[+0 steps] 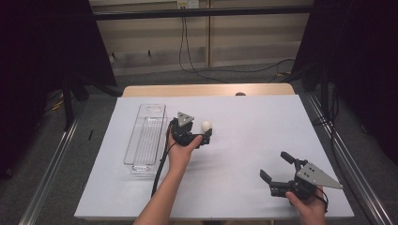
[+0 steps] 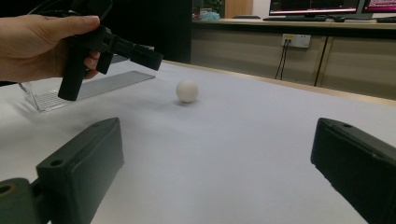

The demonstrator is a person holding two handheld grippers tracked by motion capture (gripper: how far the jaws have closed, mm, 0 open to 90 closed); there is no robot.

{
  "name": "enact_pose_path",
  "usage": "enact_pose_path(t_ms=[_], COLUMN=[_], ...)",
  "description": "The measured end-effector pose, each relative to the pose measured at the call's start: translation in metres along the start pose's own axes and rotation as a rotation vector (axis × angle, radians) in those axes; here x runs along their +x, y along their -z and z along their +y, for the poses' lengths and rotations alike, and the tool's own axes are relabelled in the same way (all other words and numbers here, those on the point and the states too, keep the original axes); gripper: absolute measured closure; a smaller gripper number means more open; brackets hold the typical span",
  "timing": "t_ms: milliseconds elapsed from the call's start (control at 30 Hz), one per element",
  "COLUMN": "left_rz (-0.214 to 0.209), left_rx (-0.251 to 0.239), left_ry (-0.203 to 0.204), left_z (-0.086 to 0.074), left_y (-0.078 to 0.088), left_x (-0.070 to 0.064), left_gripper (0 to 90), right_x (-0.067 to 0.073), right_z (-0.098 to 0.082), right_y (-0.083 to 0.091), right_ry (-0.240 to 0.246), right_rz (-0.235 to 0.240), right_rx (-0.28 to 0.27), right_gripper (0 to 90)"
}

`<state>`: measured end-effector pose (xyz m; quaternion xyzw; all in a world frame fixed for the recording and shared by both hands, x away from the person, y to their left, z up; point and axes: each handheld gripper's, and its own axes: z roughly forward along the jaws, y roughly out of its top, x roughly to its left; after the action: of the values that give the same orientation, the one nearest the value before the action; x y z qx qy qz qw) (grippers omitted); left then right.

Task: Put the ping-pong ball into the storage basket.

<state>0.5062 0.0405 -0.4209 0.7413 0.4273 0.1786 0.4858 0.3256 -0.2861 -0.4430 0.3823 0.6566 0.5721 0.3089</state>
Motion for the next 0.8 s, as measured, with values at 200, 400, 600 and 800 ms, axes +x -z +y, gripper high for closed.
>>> enact_pose_path(t_ms=[200, 400, 600, 800], left_rz=[0.007, 0.006, 0.011, 0.019], left_rx=[0.006, 0.021, 0.026, 0.040], left_ry=[-0.004, -0.013, -0.012, -0.017], left_z=[0.002, 0.004, 0.003, 0.002], left_y=[-0.004, -0.008, -0.011, -0.014], left_x=[-0.001, -0.002, -0.001, -0.001], left_gripper=[3.2, 3.1, 3.2, 3.1], right_x=[0.001, 0.000, 0.000, 0.000], right_z=[0.000, 0.000, 0.000, 0.000], right_y=[-0.002, -0.002, -0.002, -0.002], right_ry=[-0.006, -0.007, -0.007, -0.005], right_rz=[0.001, 0.000, 0.004, 0.000], right_rx=[0.001, 0.002, 0.006, 0.003], right_gripper=[1.8, 1.9, 1.9, 1.8])
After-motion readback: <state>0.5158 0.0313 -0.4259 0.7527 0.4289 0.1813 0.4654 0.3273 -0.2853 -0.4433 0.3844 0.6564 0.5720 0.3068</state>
